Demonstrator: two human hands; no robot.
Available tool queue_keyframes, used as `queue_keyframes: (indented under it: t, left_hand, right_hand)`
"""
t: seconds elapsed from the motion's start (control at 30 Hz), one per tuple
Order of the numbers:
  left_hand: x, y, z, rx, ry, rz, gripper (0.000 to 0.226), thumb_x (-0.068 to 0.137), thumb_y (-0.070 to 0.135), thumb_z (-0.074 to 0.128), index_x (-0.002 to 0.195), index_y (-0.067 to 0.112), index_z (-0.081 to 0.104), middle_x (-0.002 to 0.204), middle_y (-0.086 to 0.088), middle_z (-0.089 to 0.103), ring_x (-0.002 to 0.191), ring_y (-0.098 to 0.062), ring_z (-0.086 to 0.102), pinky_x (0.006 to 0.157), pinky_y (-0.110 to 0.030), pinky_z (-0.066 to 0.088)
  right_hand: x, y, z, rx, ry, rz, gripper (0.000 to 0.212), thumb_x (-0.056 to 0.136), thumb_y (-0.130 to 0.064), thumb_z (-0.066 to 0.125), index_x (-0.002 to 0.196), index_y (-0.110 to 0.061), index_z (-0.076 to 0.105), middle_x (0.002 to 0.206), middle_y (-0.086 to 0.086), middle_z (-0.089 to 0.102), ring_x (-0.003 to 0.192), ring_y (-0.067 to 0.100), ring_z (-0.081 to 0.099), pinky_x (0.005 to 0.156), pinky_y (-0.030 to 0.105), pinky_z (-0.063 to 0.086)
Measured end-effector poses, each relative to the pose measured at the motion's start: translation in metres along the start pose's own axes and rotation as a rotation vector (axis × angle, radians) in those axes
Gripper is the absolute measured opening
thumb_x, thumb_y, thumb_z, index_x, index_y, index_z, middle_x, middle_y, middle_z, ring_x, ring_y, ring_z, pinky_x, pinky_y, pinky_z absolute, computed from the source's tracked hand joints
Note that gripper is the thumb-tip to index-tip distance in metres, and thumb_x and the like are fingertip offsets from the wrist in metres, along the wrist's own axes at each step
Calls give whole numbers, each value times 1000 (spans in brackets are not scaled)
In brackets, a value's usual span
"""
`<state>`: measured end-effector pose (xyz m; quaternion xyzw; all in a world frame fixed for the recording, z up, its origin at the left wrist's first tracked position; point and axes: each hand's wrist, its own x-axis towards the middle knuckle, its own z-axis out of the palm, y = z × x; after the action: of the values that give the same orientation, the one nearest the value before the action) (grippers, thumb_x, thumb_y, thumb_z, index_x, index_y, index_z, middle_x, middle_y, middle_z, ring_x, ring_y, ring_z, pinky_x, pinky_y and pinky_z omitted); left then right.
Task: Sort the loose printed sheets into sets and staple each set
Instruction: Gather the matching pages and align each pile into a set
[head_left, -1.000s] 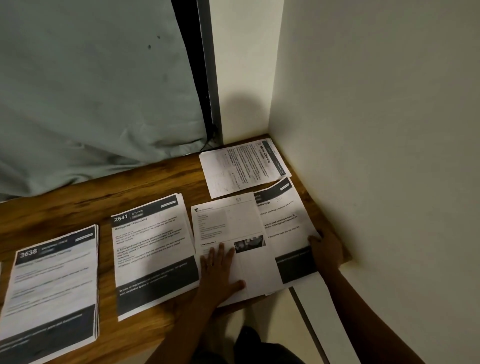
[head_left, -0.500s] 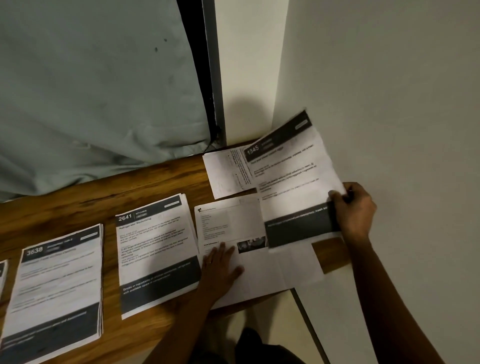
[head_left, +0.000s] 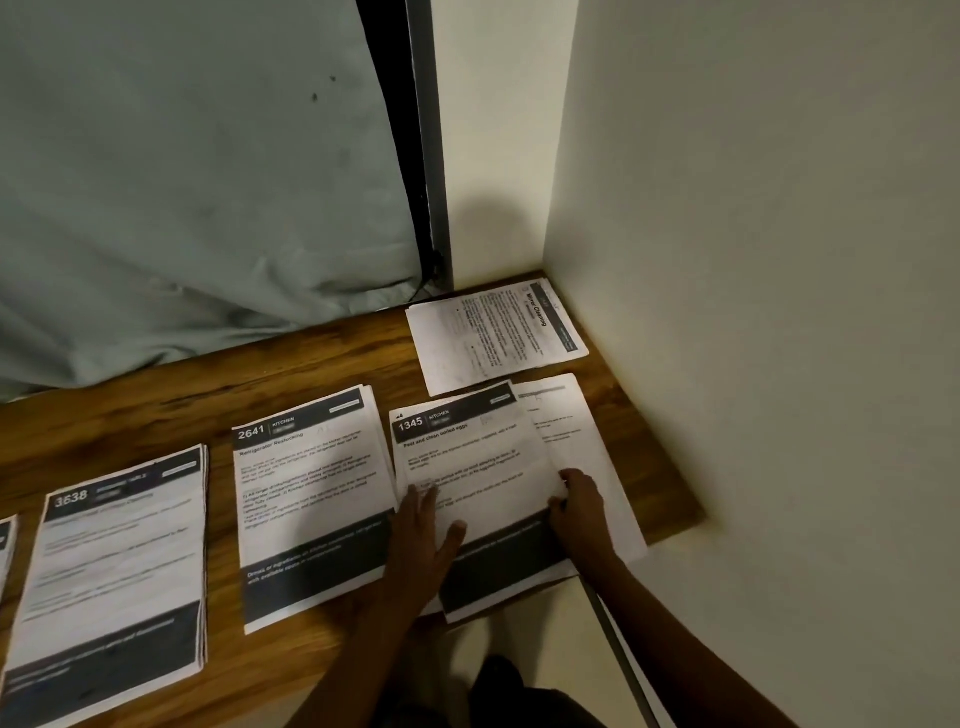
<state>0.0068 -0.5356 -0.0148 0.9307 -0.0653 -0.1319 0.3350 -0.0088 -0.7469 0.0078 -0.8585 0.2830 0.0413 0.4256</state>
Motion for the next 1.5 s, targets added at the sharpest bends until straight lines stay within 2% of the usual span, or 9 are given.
queue_keyframes:
  t: [0.1, 0.23, 0.37, 0.53, 0.83, 1.0, 1.17, 1.3, 1.5]
  left_hand:
    - [1, -7, 0, 217, -118, 46, 85, 87, 59, 49, 151, 23, 4, 158, -5, -14, 145, -25, -12, 111, -35, -10]
    - [-1, -4, -3, 249, -135, 23, 87, 88, 47, 58, 151, 25, 2, 157, -5, -17, 144, -27, -15, 112, -36, -8]
    - [2, 0, -7, 239, -142, -17, 86, 89, 41, 59, 150, 25, 1, 157, -5, -17, 145, -27, -14, 116, -39, -3]
    - [4, 2, -7, 230, -140, -51, 83, 90, 37, 59, 150, 27, 3, 158, -6, -15, 145, -27, -13, 116, -40, -1]
    - [5, 1, -9, 231, -117, -56, 75, 93, 30, 56, 151, 23, 9, 159, -7, -9, 145, -27, -9, 116, -38, -1]
    - [3, 0, -7, 238, -113, -57, 71, 95, 27, 53, 151, 22, 9, 158, -7, -9, 145, -27, -9, 117, -38, 0]
    - [3, -1, -7, 236, -124, -68, 71, 95, 26, 51, 151, 23, 7, 158, -7, -10, 145, -27, -10, 116, -38, -1]
    - [3, -2, -7, 186, -104, -67, 70, 95, 22, 52, 150, 21, 9, 158, -7, -8, 146, -26, -8, 117, -38, 2]
    - [-2, 0, -4, -182, 86, -94, 64, 98, 15, 46, 150, 16, 9, 158, -11, 5, 145, -28, 9, 115, -42, 17]
  right_hand:
    - [6, 9, -9, -219, 145, 0, 49, 91, -20, 57, 137, -14, 39, 141, 10, 39, 130, 27, 36, 108, 41, 32]
    - [14, 29, -27, -391, 198, 244, 66, 88, -35, 60, 141, -10, 28, 144, 17, 32, 133, 36, 32, 107, 48, 32]
    - [23, 45, -32, -307, 161, 259, 69, 83, -37, 68, 134, -6, 36, 136, 18, 42, 125, 36, 41, 102, 48, 40]
    - [25, 43, -37, -115, 182, 265, 46, 86, -24, 67, 122, -4, 49, 120, 16, 57, 109, 33, 56, 94, 43, 48]
    - [21, 25, -64, -119, 387, 139, 27, 93, -24, 56, 114, -7, 59, 108, 15, 65, 98, 33, 61, 87, 44, 50]
    - [24, -17, -115, -103, 565, -93, 20, 91, -23, 57, 105, -9, 60, 89, 18, 66, 85, 35, 63, 69, 32, 44]
    - [26, -46, -157, 16, 706, -197, 20, 91, -22, 59, 106, -9, 62, 91, 15, 69, 82, 30, 64, 72, 28, 45]
    - [20, -55, -166, 167, 650, -188, 19, 89, -17, 61, 105, -7, 64, 88, 4, 62, 81, 18, 56, 76, 22, 39]
    - [11, -32, -104, 194, 375, -68, 15, 89, -17, 62, 99, -7, 61, 85, 7, 59, 83, 25, 57, 75, 26, 38]
